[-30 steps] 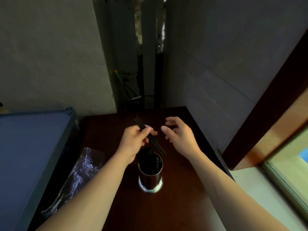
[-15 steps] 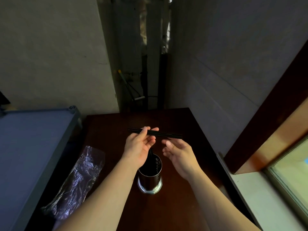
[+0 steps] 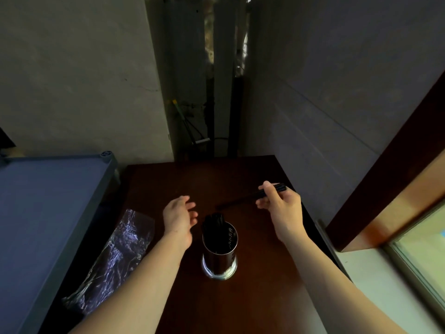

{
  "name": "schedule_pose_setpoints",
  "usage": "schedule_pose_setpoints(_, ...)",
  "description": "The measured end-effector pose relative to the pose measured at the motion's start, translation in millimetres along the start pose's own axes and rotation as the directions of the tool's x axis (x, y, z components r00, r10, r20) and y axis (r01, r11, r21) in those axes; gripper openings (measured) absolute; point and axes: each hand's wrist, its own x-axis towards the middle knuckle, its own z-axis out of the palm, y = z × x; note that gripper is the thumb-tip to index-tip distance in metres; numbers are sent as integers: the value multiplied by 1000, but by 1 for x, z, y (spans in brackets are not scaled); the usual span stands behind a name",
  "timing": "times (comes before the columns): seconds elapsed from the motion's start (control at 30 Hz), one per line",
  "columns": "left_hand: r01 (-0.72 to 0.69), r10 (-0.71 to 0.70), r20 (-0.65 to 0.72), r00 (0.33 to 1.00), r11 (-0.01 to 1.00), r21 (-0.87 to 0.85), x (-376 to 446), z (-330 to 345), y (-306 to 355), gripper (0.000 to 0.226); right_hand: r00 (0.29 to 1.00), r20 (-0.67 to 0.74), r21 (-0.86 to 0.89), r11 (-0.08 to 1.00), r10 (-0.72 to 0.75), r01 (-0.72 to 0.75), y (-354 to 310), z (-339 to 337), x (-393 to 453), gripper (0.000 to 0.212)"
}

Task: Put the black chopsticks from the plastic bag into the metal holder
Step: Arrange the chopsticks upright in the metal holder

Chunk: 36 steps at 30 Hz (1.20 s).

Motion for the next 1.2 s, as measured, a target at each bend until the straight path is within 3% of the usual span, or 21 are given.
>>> schedule_pose_setpoints(0.13,-142,147,-5,989,964,225,6,-14,-15,24,977,213,-355,930,-20,97,6,-3,-5,14)
schedule_pose_setpoints(0.3,-193,160,117,980,897,398,9,-20,-31,33,919,389,-599,775,64,199,19,12,-14,19)
schedule_pose_setpoints(0.57,-211,111,213,971,820,532,10,-26,-38,42,893,396,-707,691,215,148,53,28,-15,21)
schedule_pose_setpoints(0.9,-300,27,383,923,674,675,10,-25,-41,67,895,396,-741,647,204,180,85,32,-10,8)
schedule_pose_setpoints(1.07,-486,171,470,866,508,711,9,-19,-47,63,900,382,-739,654,209,162,93,33,-12,11)
schedule_pose_setpoints(1.2,-566,234,518,823,428,705,6,-17,-49,51,922,344,-704,698,179,127,91,28,-17,40)
